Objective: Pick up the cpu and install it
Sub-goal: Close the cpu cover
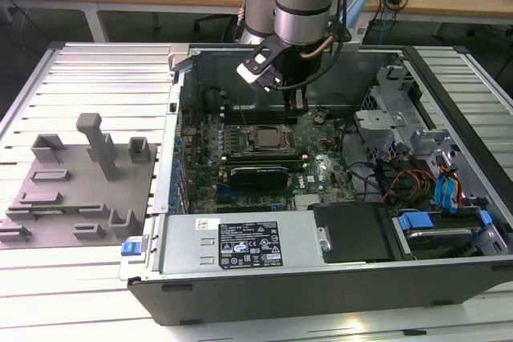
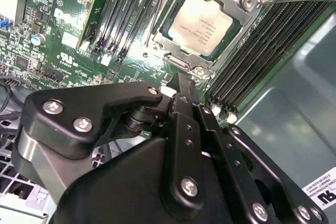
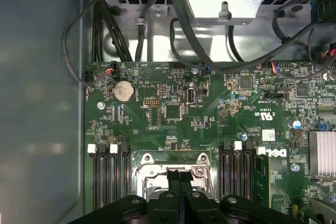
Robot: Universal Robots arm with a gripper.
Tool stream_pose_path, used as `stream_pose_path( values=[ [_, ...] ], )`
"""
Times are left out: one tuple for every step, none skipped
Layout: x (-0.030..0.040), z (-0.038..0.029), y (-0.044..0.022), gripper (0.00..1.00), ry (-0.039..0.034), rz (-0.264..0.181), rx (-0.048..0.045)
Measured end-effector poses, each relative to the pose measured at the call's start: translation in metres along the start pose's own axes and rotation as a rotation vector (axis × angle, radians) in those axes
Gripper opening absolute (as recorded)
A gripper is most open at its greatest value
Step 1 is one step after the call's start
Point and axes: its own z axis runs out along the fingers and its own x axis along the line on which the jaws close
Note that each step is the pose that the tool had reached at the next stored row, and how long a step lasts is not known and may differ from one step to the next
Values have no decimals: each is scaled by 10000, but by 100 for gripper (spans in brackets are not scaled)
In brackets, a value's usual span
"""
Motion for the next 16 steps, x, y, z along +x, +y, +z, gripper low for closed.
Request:
stream_pose_path(
  values=[
    [0, 8, 0, 11, 0, 0, 34],
    [0, 17, -1, 11, 0, -1, 86],
    [0, 27, -1, 11, 1, -1, 140],
    [1, 54, -3, 11, -1, -2, 310],
    [0, 70, -4, 11, -6, -3, 484],
    [0, 70, -4, 11, -6, -2, 486],
    [0, 71, -4, 11, -4, -3, 485],
    [0, 72, -4, 11, -3, -3, 484],
    [0, 71, -4, 11, -4, -4, 484],
    [0, 72, -4, 11, -3, -3, 485],
    [0, 72, -4, 11, -3, -4, 485],
    [0, 71, -9, 11, -3, -4, 484],
    [0, 71, -27, 11, -4, -3, 485],
    [0, 70, -45, 11, -4, -3, 485],
    [0, 70, -61, 11, -3, -4, 485],
    [0, 69, -85, 11, -2, -4, 485]
  ],
)
